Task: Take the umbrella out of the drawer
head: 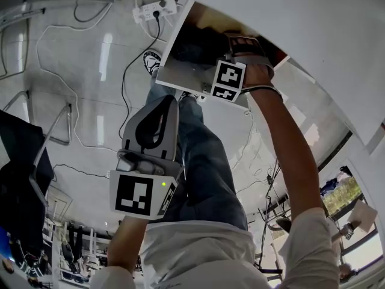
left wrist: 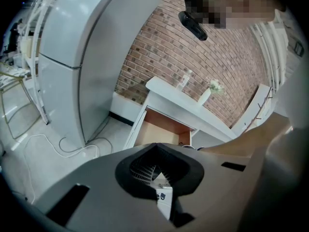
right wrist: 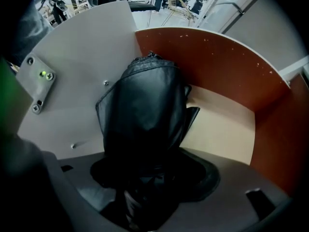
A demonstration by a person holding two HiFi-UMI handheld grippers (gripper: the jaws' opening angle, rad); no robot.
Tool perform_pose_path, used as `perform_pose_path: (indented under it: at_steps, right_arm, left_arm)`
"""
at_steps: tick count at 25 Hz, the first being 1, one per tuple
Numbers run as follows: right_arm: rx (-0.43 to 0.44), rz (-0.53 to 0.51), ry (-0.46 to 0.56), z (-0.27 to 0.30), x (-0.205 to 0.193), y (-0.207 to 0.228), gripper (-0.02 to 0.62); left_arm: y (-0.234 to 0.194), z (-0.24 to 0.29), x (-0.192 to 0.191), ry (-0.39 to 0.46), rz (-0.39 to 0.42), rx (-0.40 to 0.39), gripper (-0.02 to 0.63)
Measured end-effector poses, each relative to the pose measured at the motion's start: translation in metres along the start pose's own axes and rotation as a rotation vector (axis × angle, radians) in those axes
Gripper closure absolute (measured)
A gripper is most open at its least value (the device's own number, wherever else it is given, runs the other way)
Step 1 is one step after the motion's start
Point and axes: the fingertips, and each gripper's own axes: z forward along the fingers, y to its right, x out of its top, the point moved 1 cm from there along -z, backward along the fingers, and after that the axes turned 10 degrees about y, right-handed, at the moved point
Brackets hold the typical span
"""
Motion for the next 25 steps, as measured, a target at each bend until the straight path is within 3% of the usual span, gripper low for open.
perform_pose_path:
  at_steps: [25]
  right_arm:
    - [0.028, 0.112, 0.012, -0.007, 0.011, -0.01, 0.333]
  left_arm:
    - [0.002, -0.01, 0.003, 0.015, 0.023, 0.004, 0.589]
